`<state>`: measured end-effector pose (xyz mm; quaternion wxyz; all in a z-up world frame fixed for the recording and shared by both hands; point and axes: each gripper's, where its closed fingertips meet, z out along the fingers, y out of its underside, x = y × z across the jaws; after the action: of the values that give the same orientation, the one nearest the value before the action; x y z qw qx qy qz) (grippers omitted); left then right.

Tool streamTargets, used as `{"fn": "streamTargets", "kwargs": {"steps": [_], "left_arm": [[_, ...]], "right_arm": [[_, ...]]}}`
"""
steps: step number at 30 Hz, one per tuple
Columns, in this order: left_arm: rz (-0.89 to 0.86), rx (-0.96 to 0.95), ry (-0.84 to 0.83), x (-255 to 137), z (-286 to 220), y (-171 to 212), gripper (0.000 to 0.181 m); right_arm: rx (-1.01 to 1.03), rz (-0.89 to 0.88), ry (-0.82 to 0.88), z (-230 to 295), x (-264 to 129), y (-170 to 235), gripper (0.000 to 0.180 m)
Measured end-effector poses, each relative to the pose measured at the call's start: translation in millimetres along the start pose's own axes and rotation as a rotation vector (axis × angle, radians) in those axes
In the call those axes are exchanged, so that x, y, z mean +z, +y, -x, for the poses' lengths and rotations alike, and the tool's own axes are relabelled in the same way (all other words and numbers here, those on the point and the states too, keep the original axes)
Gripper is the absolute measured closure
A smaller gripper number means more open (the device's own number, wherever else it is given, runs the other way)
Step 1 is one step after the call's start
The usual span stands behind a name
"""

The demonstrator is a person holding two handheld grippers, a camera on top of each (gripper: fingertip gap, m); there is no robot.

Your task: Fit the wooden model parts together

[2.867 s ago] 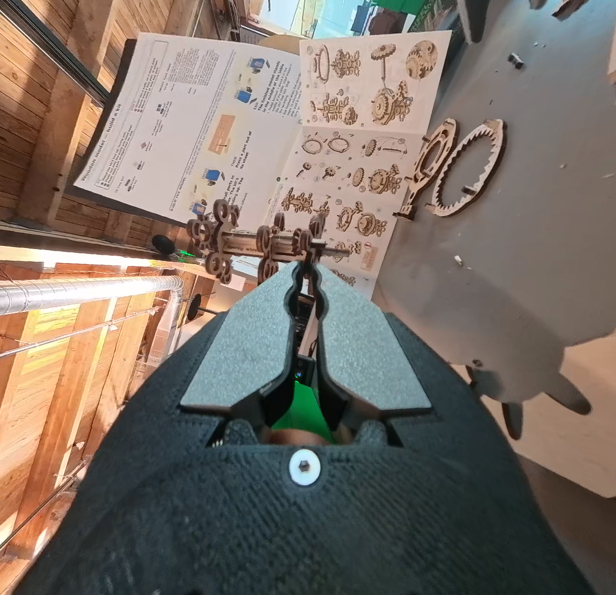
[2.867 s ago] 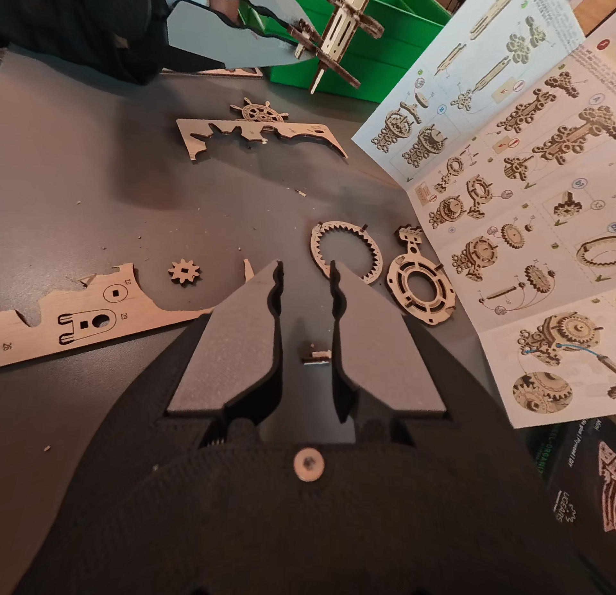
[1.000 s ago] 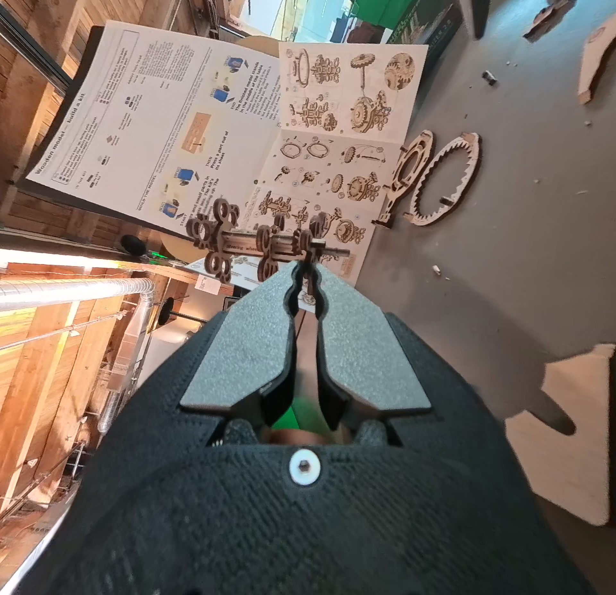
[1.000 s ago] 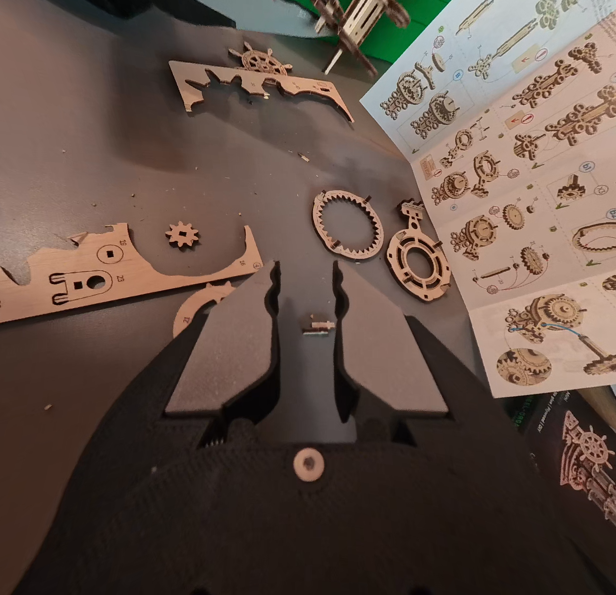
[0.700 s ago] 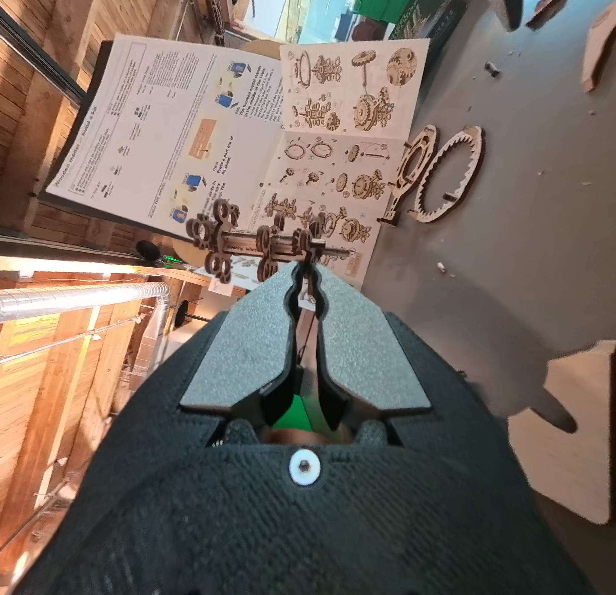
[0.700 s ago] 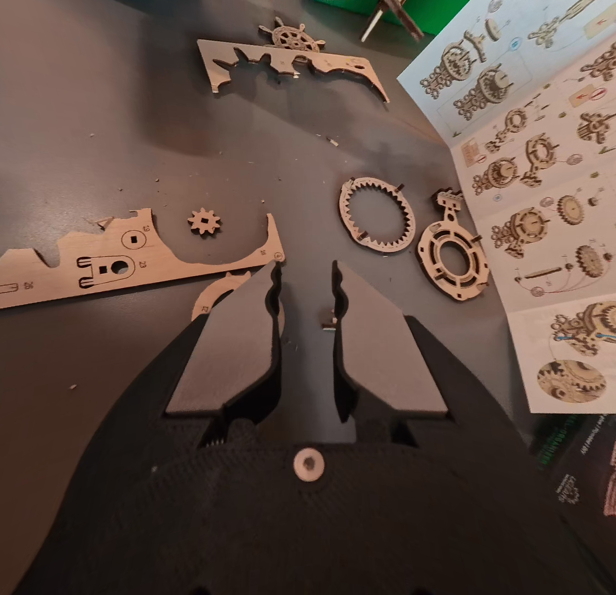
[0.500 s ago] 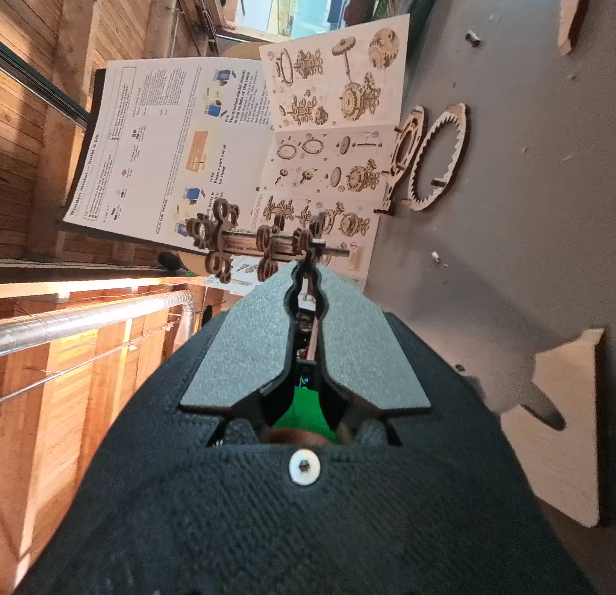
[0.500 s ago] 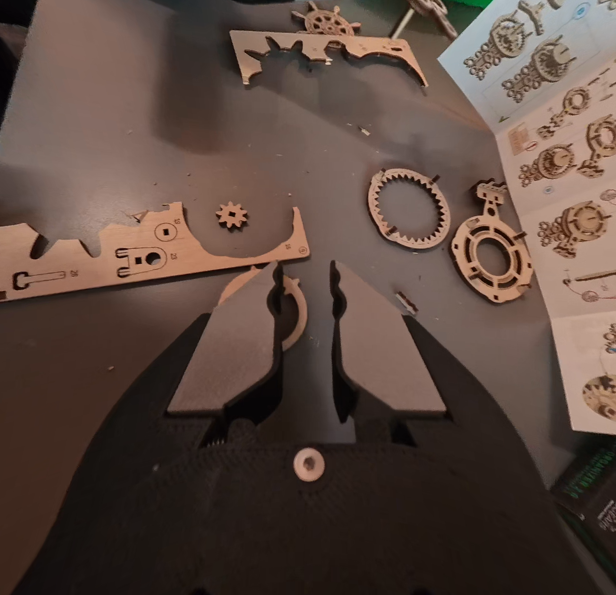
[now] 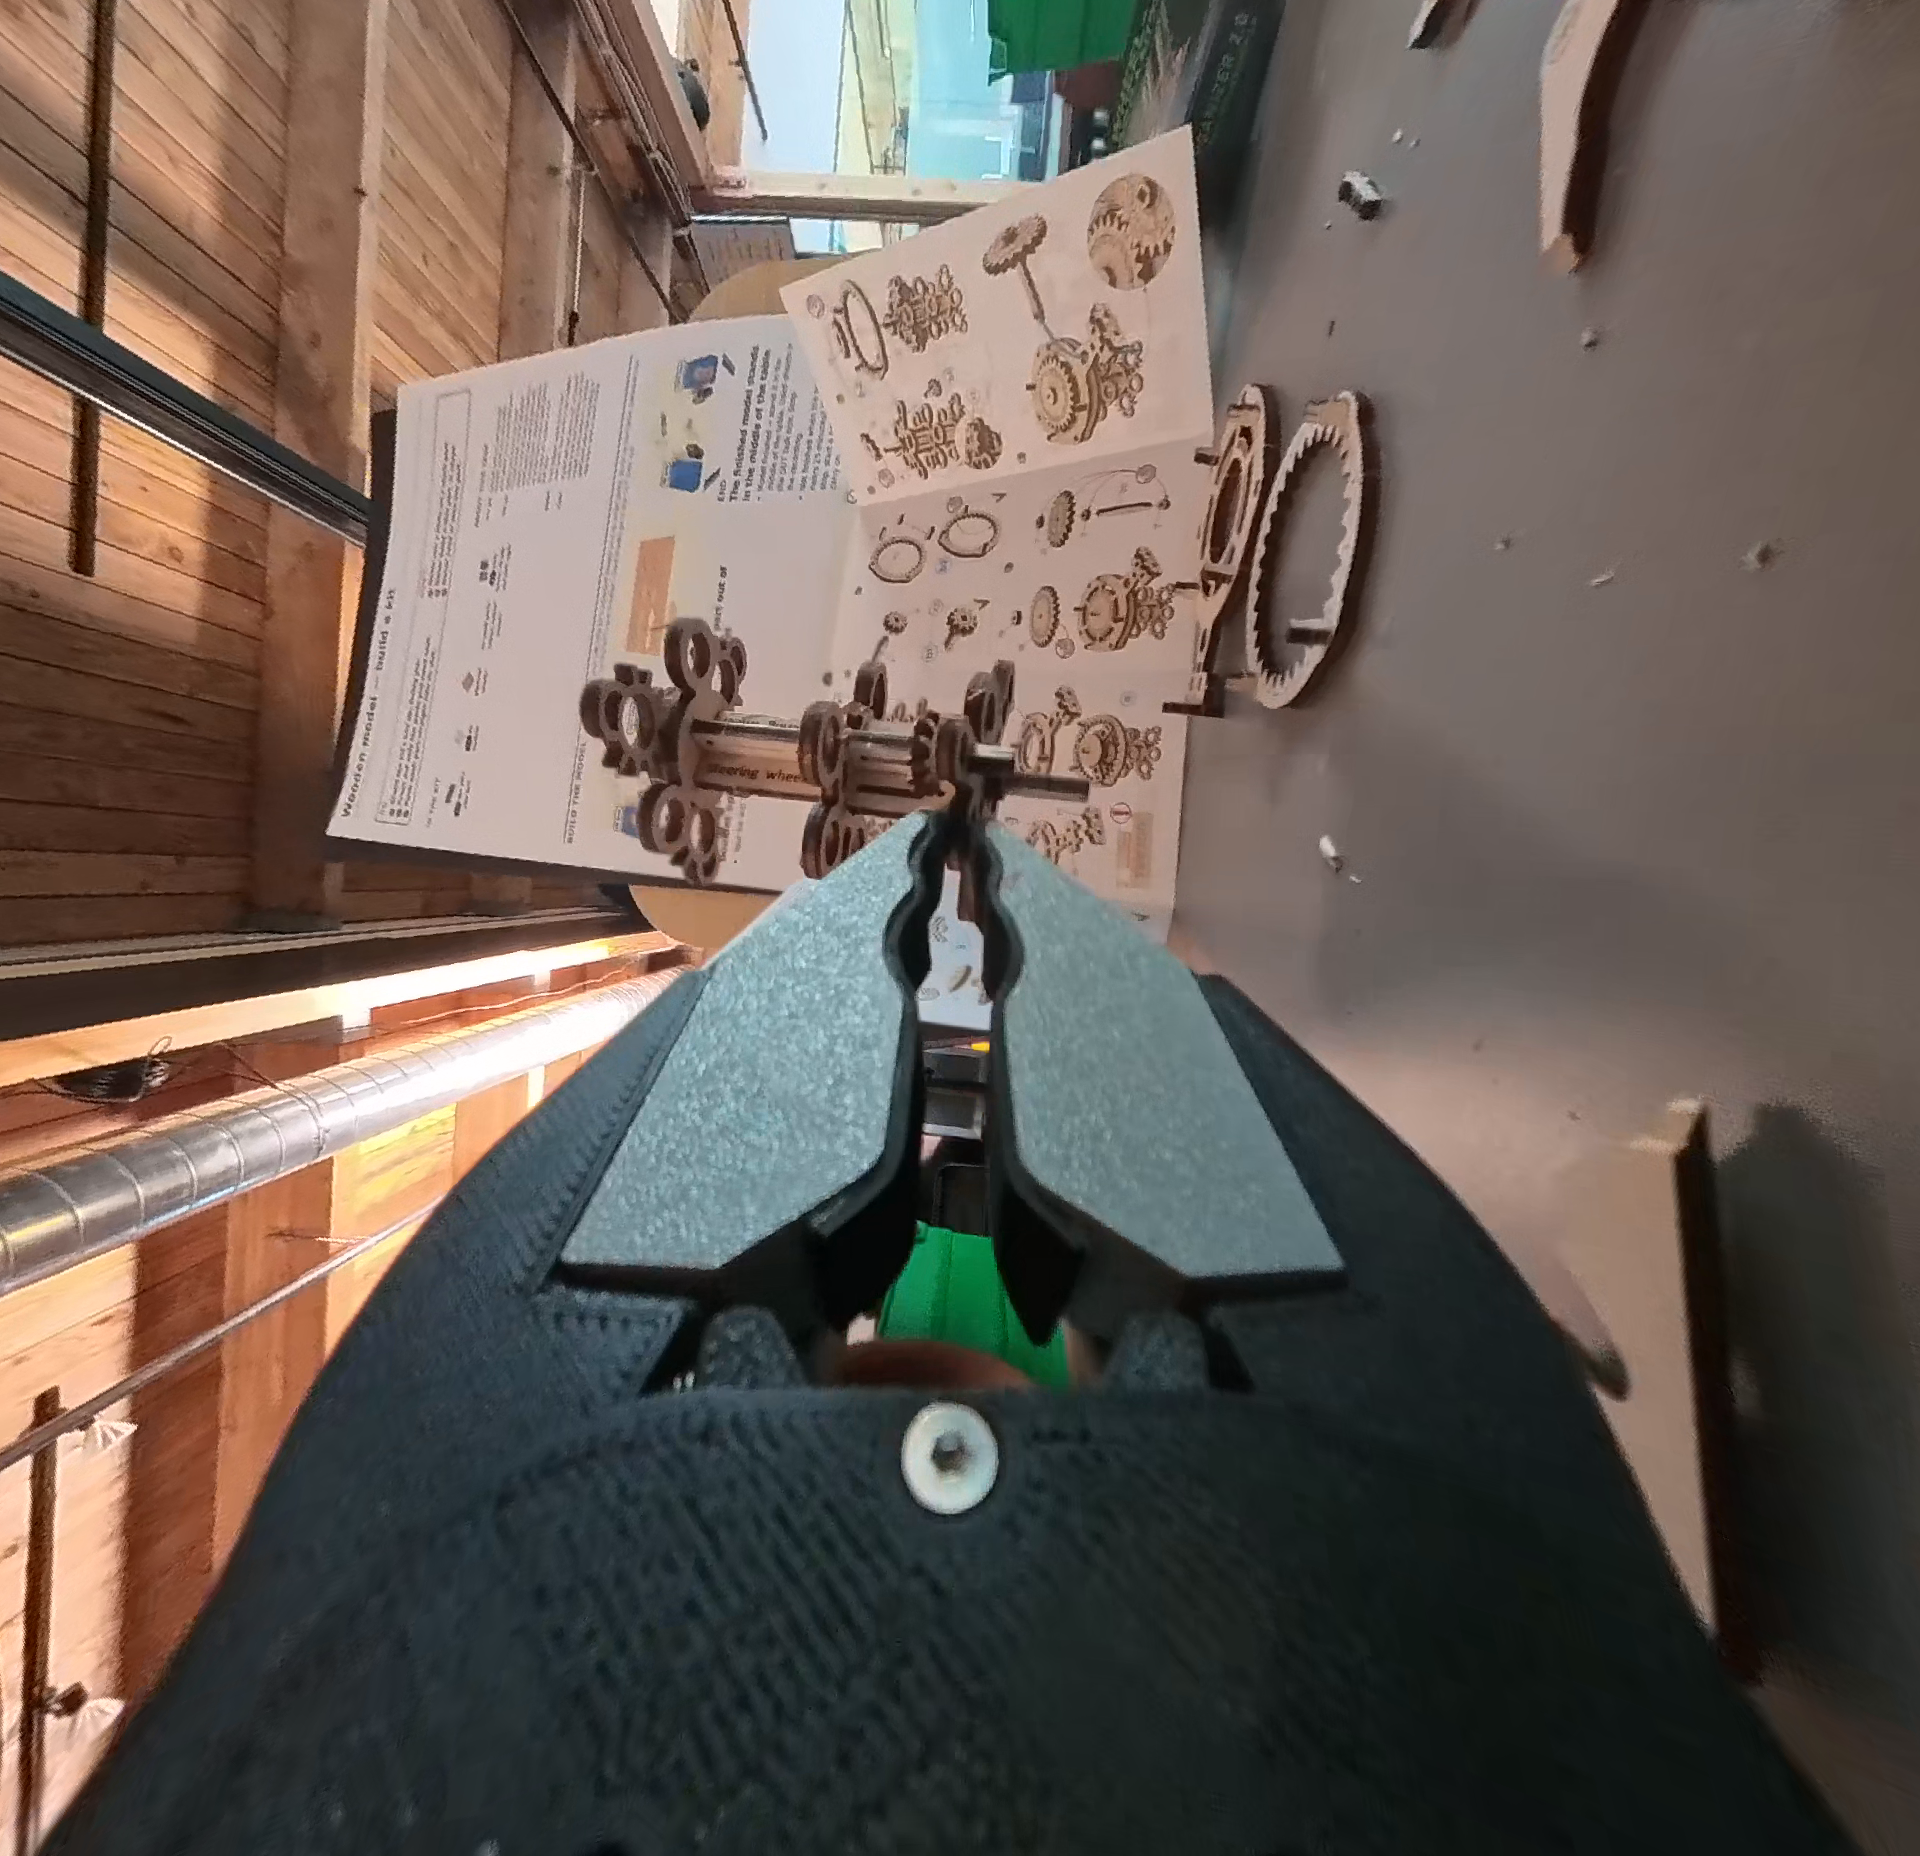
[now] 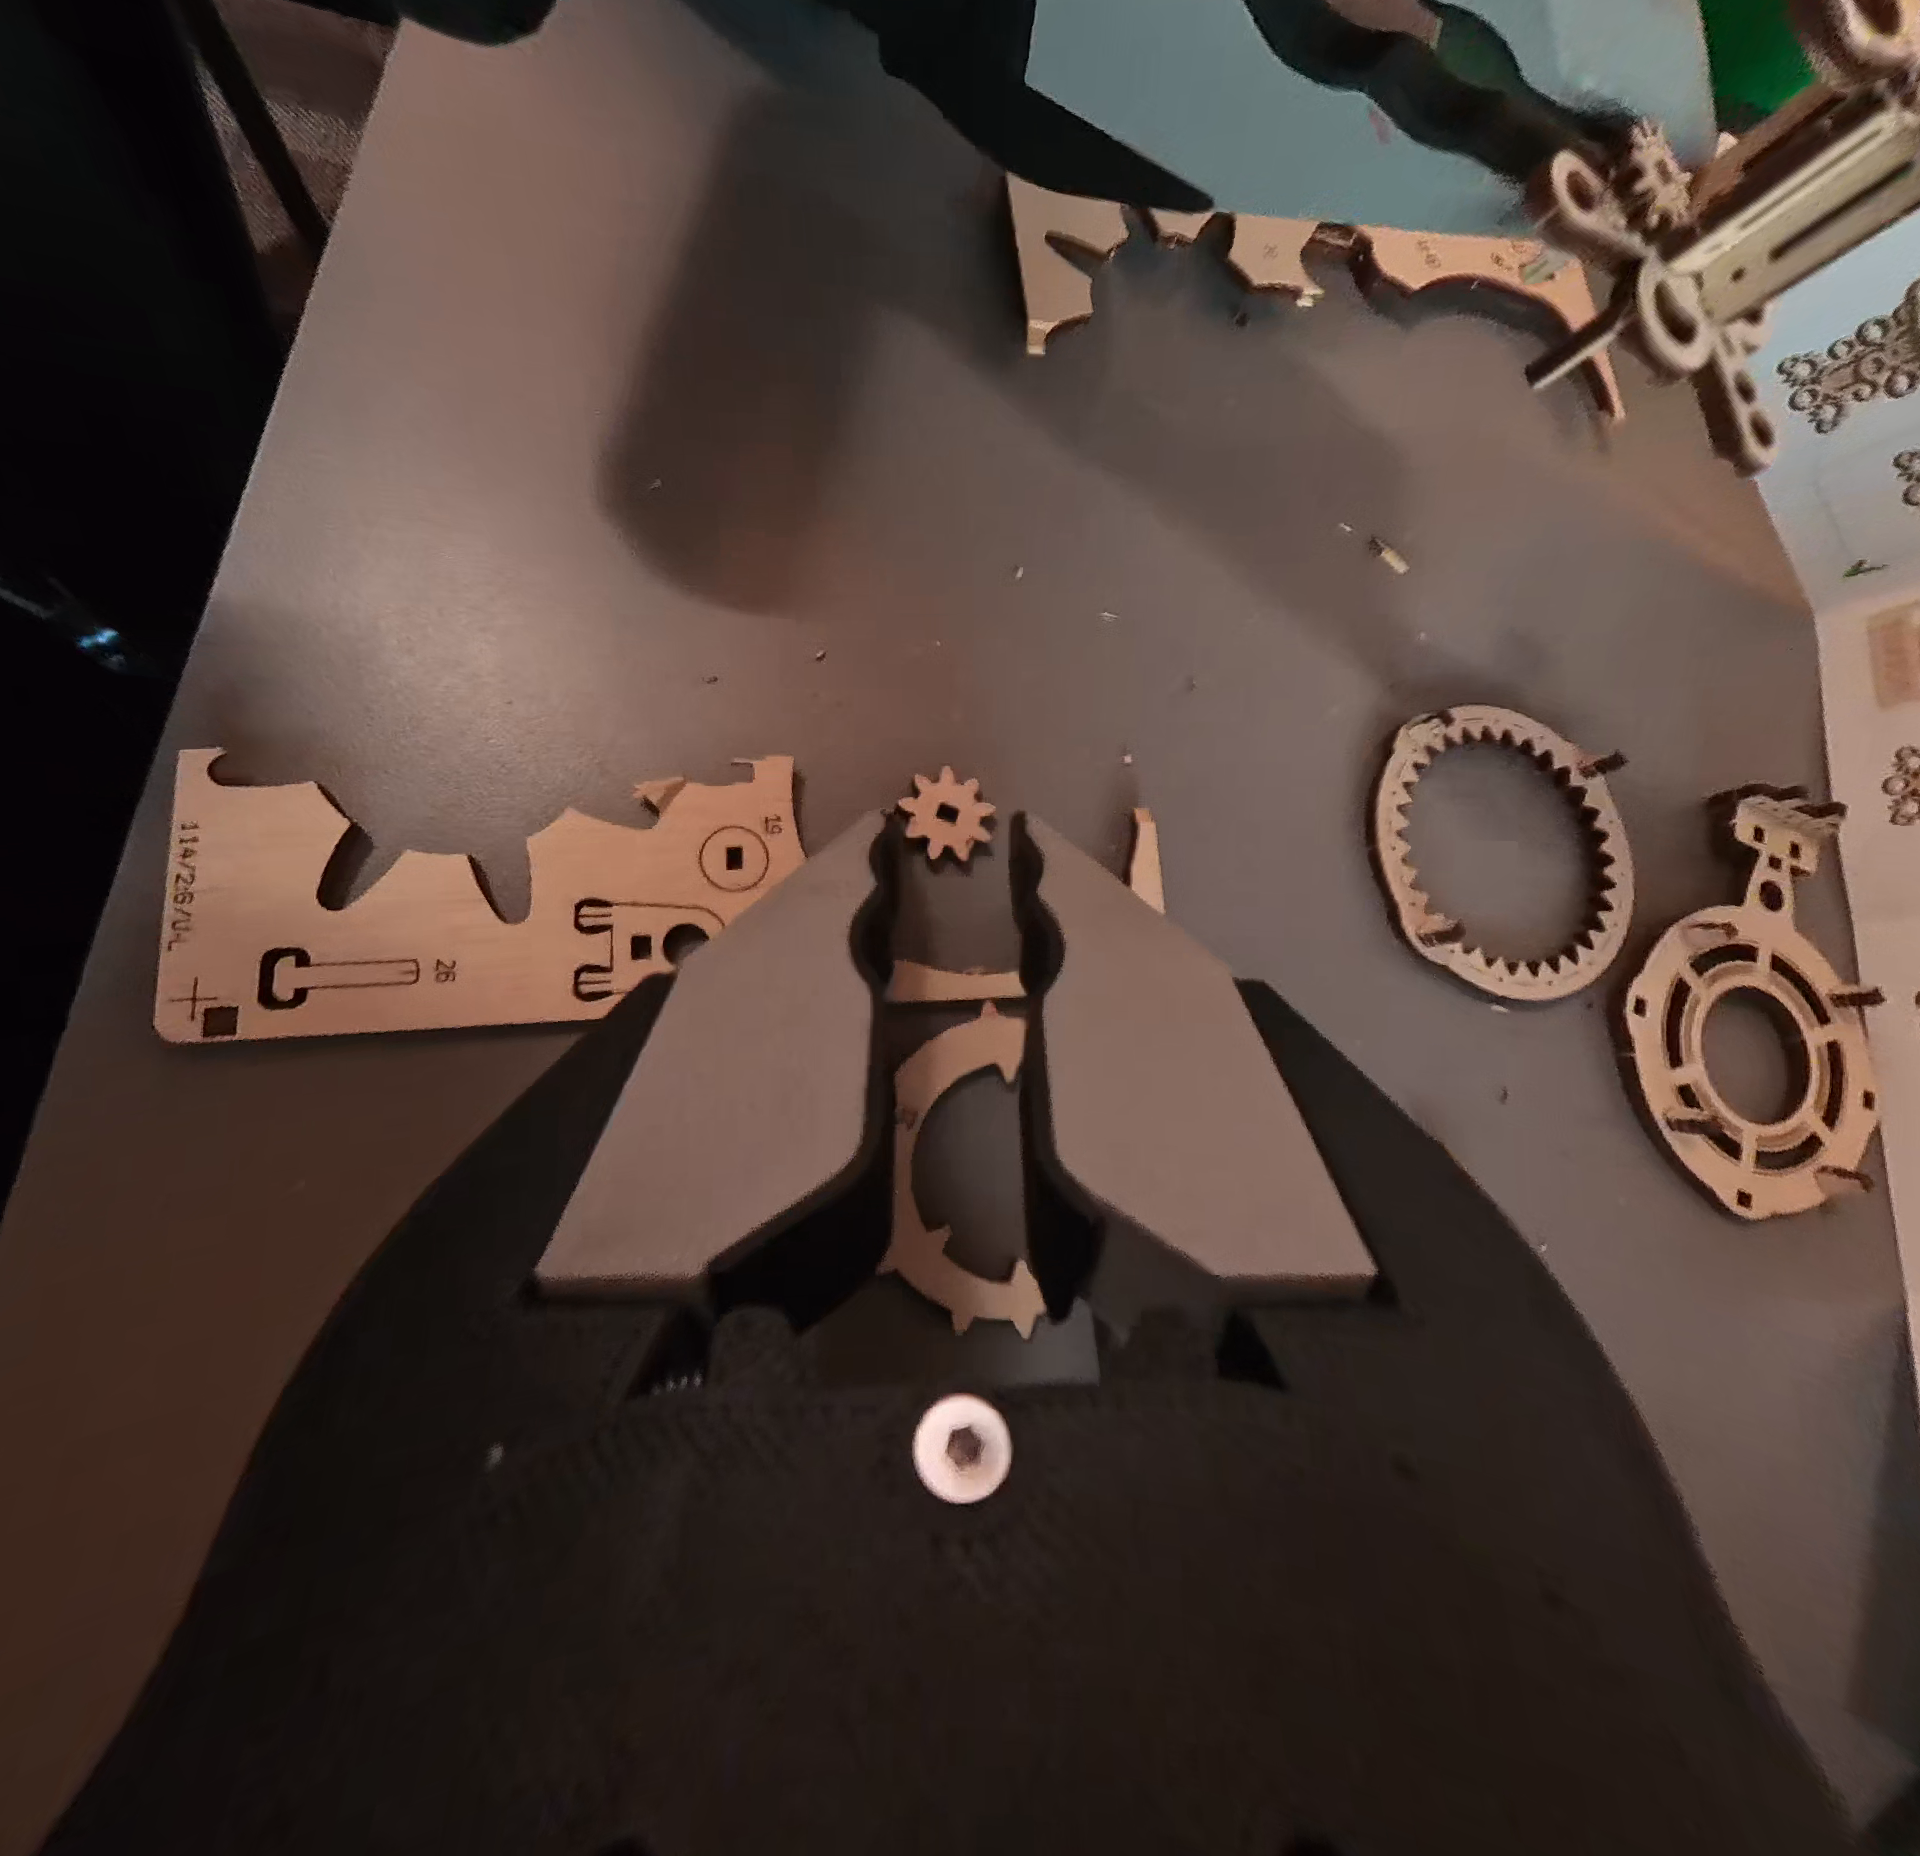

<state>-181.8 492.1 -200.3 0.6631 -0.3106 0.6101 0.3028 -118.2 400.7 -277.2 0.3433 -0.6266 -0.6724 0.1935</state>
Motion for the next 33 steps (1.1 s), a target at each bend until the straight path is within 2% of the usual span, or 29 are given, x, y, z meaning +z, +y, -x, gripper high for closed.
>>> {"fn": "streamTargets", "kwargs": {"steps": [7, 10, 16, 18, 21, 25, 29, 33], "left_arm": [[-0.026, 0.061, 0.010, -0.5, -7.2, -12.3, 0.181], [-0.026, 0.071, 0.027, 0.3, -11.6, -16.4, 0.181], [-0.004, 0.023, 0.068, 3.5, -17.2, -14.0, 0.181], [0.005, -0.022, 0.087, 4.2, -18.4, -10.4, 0.181], [0.020, -0.083, 0.078, 5.8, -13.0, -4.9, 0.181], [0.007, -0.294, 0.111, 7.2, -8.7, 1.9, 0.181], [0.006, -0.397, 0.116, 8.0, -4.0, 7.9, 0.181], [-0.003, -0.391, 0.117, 8.3, -4.1, 4.3, 0.181]], "right_arm": [[0.042, 0.021, 0.068, -15.8, 10.8, -6.3, 0.168], [0.076, -0.038, 0.083, -22.5, 9.5, -17.2, 0.180], [0.208, -0.111, 0.077, -35.6, 4.1, -25.7, 0.179], [0.209, -0.097, 0.095, -39.1, 2.5, -20.6, 0.173], [0.252, -0.099, 0.020, -31.2, 4.3, -19.0, 0.157], [0.228, -0.047, -0.002, -23.3, 14.0, -14.0, 0.151], [0.221, -0.011, 0.004, -22.7, 22.3, -13.3, 0.155], [0.236, -0.009, -0.003, -22.3, 26.7, -17.0, 0.158]]}}
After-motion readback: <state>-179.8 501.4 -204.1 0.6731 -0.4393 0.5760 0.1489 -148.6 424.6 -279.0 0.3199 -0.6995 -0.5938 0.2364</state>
